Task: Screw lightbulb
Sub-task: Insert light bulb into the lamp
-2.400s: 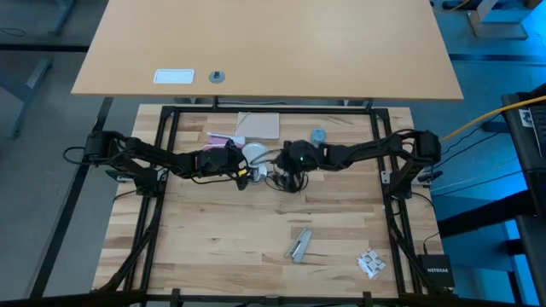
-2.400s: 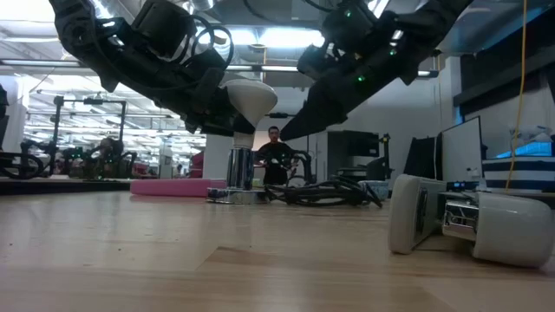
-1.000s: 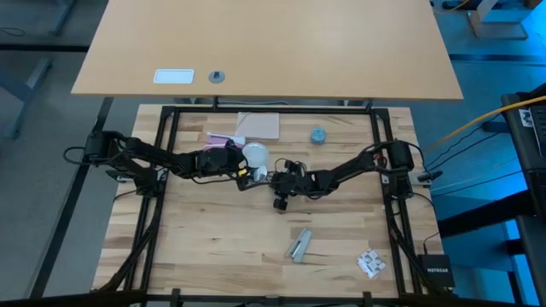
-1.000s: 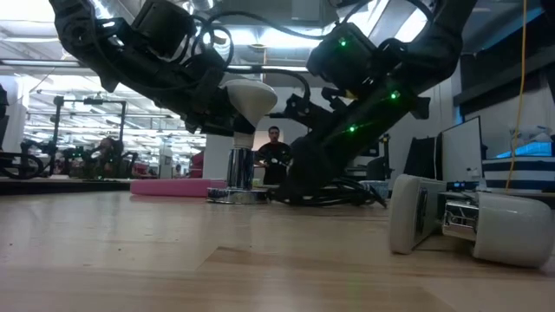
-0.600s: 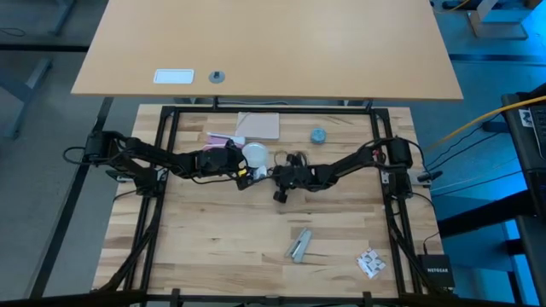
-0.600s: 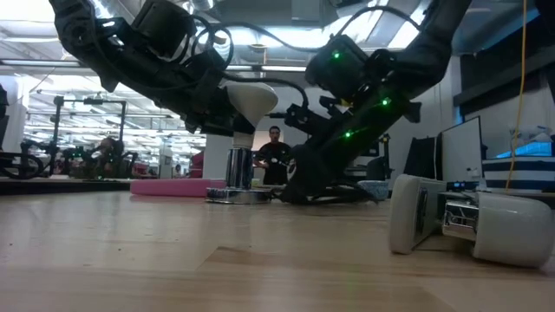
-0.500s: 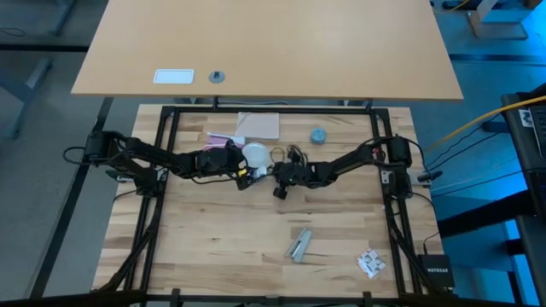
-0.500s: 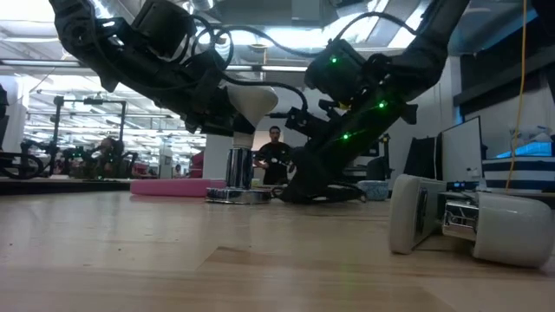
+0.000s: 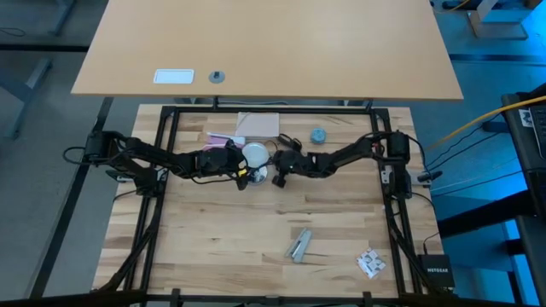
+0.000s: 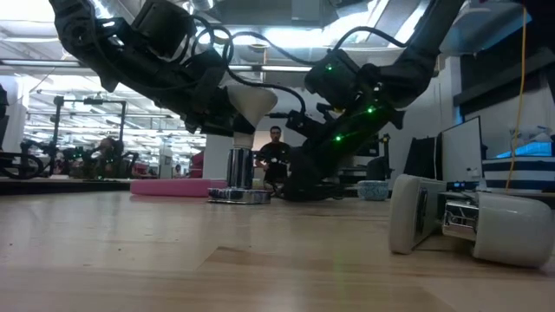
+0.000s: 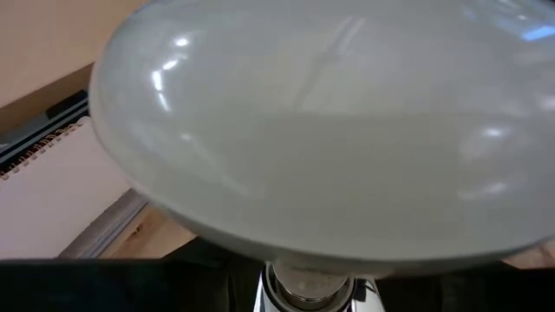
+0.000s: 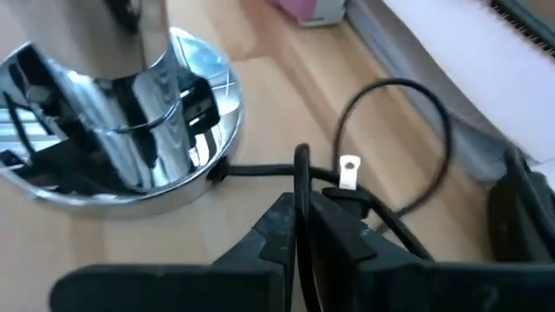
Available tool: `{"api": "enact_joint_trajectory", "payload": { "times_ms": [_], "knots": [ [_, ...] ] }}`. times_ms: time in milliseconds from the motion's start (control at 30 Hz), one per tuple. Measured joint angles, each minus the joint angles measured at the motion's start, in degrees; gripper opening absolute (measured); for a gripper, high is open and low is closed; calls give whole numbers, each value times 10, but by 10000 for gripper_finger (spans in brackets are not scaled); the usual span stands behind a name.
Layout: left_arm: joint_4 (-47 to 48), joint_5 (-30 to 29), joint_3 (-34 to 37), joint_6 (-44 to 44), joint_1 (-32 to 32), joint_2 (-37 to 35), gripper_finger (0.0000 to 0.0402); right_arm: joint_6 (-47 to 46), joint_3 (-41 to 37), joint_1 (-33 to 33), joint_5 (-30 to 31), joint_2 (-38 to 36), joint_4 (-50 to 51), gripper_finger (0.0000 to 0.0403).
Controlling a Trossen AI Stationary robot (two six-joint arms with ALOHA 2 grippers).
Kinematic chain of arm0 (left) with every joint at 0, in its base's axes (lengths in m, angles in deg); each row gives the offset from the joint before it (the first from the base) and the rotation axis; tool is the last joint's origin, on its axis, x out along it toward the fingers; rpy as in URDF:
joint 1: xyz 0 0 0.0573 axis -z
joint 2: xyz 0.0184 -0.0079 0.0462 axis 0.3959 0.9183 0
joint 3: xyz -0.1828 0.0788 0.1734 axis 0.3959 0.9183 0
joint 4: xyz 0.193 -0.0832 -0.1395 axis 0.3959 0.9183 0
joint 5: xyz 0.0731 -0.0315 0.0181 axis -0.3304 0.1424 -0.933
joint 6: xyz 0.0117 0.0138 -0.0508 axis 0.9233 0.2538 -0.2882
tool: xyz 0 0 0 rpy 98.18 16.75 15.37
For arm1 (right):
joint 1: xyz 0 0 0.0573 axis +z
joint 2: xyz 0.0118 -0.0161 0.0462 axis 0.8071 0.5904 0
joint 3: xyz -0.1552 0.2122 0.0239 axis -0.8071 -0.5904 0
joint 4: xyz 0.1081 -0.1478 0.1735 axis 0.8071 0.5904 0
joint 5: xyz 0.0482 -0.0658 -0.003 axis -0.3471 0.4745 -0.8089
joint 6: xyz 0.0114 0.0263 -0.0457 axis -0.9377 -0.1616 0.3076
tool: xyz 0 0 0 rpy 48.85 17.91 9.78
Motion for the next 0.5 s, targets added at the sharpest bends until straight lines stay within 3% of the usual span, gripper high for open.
{"api": "enact_joint_trajectory", "payload": {
  "times_ms": [300,500],
  "knots": [
    [0,0,0,0,0,0,166,37,0,-12,1,0,-35,13],
    [0,1,0,0,0,0,166,49,0,-12,-31,0,-45,38]
  ]
}}
